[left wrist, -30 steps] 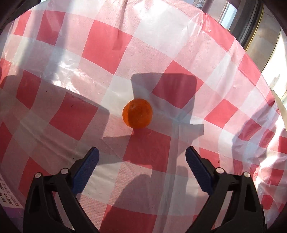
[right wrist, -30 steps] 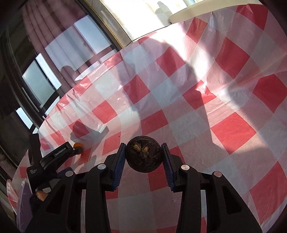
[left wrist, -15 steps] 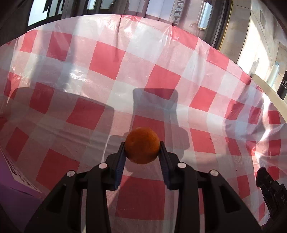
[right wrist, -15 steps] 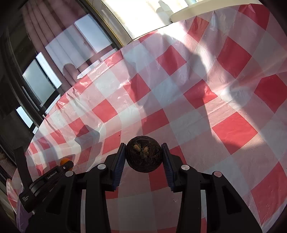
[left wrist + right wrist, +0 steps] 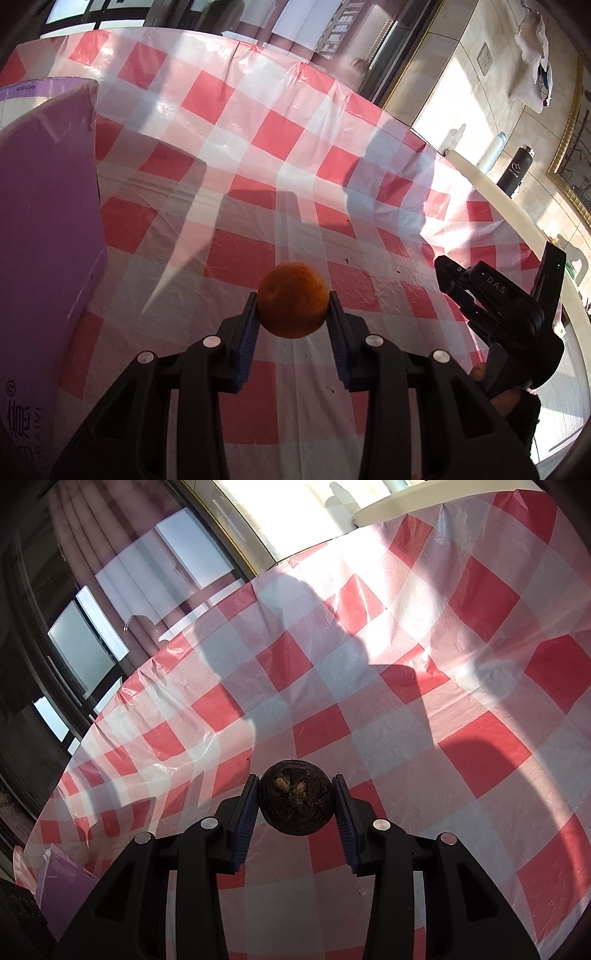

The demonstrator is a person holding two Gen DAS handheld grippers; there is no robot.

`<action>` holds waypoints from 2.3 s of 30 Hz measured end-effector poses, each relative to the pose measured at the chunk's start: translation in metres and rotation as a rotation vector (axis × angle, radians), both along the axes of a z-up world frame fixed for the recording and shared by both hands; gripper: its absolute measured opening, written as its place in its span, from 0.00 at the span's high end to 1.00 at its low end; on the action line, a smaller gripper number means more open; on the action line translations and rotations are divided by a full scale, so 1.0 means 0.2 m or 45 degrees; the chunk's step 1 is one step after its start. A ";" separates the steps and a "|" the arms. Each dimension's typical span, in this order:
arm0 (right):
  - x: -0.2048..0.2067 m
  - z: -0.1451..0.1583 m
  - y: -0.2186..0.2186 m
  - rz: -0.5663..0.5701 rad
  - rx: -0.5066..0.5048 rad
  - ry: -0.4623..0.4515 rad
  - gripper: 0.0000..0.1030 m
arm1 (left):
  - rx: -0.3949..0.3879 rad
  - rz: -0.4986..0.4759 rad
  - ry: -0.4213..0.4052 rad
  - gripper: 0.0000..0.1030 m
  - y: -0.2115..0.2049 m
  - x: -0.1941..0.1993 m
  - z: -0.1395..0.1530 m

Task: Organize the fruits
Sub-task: 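Carry the date and tangerine over the white box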

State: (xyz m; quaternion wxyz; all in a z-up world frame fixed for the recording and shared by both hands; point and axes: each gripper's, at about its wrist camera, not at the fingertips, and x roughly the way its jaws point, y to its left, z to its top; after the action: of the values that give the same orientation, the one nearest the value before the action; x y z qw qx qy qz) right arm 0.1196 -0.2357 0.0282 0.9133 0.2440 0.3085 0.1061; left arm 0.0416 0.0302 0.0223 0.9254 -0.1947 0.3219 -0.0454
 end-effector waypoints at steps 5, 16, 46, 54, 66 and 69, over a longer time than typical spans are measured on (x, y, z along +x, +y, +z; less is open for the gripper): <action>0.00 0.00 0.00 0.007 -0.004 0.008 0.62 | 0.008 -0.023 0.004 0.65 -0.02 0.03 -0.01; -0.01 0.01 -0.01 -0.018 0.000 -0.004 0.62 | -0.003 0.003 0.008 0.65 0.00 0.04 -0.01; -0.87 0.17 0.21 0.040 -0.050 -0.096 0.62 | 0.241 0.001 -0.238 0.65 -0.06 -0.78 0.27; -1.01 0.38 0.46 0.217 -0.086 -0.246 0.62 | 0.291 0.112 -0.413 0.65 0.08 -0.99 0.55; -1.16 0.52 1.00 0.539 -0.167 -0.359 0.62 | 0.406 0.381 -0.313 0.65 0.54 -1.11 0.64; -1.17 0.52 1.13 0.604 -0.197 -0.361 0.62 | 0.451 0.446 -0.247 0.65 0.66 -1.12 0.61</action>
State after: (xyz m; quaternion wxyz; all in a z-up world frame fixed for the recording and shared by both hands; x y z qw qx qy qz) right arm -0.1154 -0.0096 0.1316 0.9128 0.0774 0.2334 0.3261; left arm -0.1821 0.1612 0.1450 0.9654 -0.0770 0.1961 0.1539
